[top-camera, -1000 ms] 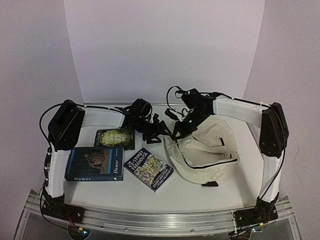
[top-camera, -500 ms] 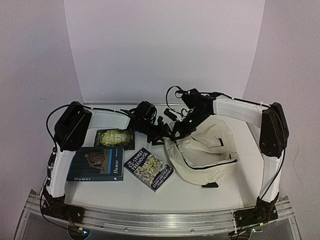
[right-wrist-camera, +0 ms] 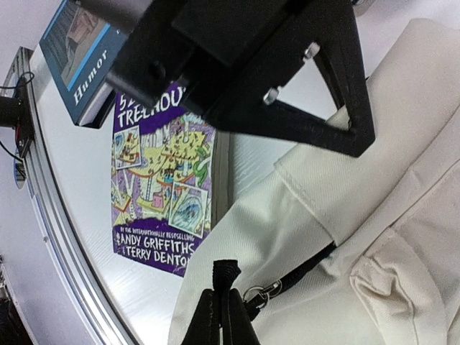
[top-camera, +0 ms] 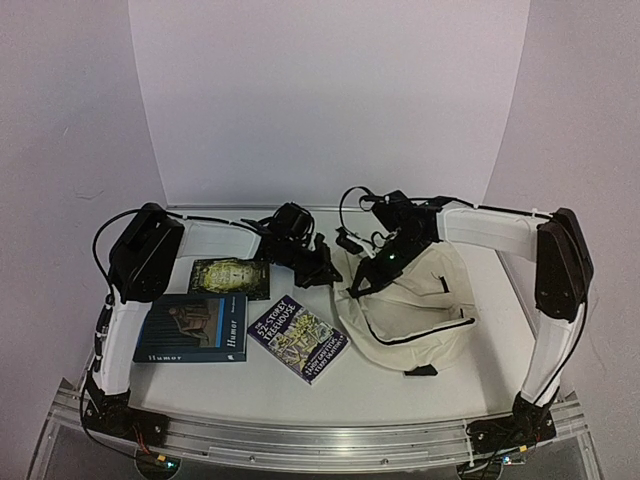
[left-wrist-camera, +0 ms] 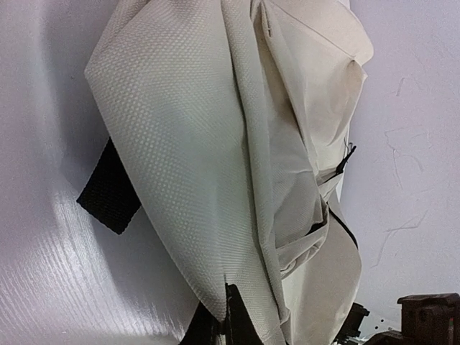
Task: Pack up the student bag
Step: Unzip the student bag at the center of the board.
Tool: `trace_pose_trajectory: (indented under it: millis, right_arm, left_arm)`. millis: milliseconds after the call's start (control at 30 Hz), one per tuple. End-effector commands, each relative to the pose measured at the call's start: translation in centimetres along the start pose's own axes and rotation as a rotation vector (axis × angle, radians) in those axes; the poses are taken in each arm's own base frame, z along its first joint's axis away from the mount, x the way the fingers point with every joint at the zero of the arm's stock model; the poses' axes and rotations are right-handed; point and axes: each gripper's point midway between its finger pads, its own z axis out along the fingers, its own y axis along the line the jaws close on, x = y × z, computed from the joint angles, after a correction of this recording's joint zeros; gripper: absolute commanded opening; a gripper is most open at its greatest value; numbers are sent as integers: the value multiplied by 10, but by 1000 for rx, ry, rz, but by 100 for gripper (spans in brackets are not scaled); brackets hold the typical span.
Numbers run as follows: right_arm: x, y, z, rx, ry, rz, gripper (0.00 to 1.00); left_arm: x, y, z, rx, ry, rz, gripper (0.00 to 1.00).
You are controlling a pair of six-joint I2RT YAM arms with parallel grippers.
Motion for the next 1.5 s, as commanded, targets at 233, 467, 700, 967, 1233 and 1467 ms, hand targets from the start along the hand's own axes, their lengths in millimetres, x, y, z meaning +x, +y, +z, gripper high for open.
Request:
trace_pose_trajectory:
  millis: [233, 467, 700, 967, 1233, 1467]
  right_arm:
    - [37, 34, -37, -55, -10, -59, 0]
    - [64, 48, -47, -100, 35, -67, 0]
    - [57, 47, -44, -111, 34, -53, 0]
    - [25, 39, -33, -129, 18, -22, 0]
    - [28, 34, -35, -150, 15, 21, 0]
    - [29, 31, -35, -131, 12, 0, 0]
  left_arm:
    - [-25, 2, -13, 4, -70, -2, 0]
    - [-39, 8, -26, 1, -95, -13, 0]
    - [-44, -2, -40, -17, -115, 37, 7]
    - [-22, -35, -97, -15, -220, 216, 72]
    - [15, -29, -117, -2, -180, 394, 81]
    - [42, -26, -69, -12, -69, 310, 74]
